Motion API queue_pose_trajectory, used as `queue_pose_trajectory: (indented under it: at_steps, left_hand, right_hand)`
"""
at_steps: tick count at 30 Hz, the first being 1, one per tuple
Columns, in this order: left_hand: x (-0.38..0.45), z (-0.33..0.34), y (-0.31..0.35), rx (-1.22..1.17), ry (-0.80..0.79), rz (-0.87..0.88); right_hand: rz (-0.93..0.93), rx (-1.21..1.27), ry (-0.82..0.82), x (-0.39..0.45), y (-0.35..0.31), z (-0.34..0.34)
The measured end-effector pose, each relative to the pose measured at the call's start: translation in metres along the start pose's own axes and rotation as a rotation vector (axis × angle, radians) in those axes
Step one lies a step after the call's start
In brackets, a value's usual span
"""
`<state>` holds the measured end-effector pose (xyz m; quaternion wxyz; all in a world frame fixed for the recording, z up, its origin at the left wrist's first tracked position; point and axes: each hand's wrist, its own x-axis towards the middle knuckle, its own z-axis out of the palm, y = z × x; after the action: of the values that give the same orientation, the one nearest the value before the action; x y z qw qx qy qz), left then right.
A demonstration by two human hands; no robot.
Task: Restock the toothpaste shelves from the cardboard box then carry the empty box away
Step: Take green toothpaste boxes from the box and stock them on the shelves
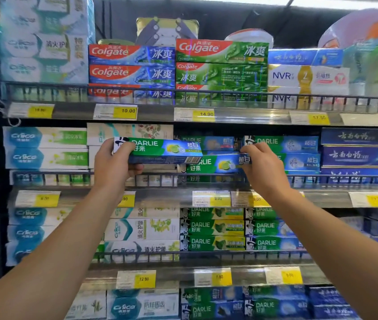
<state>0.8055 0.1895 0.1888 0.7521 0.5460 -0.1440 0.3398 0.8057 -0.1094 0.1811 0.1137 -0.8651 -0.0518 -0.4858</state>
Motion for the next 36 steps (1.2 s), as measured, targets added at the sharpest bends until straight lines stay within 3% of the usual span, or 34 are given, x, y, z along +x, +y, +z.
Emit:
queue_pose_trajectory:
  at_steps: [6, 17, 23, 30, 36]
  left_hand:
    - [0.003, 0.005, 0.0, -0.006, -0.001, -0.001]
    - [-0.007, 0.04, 0.002, 0.043, -0.22, 0.06]
    - [-0.003, 0.058, 0.005, 0.075, -0.295, -0.006]
    - [0.0, 0.092, 0.004, 0.218, -0.337, 0.043]
    - [0.002, 0.097, -0.012, 0.638, -0.298, 0.247]
  right_hand:
    - [0.009, 0.025, -0.033, 0.006, -0.006, -0.003]
    - [0.056, 0.213, -0.089, 0.001, 0.007, -0.007]
    - [0.063, 0.274, -0.076, 0.004, 0.017, -0.007]
    - [0.06, 0.25, -0.1, 0.0, 0.043, -0.011]
    - [0.086, 0.366, -0.073, -0.004, 0.055, -0.014]
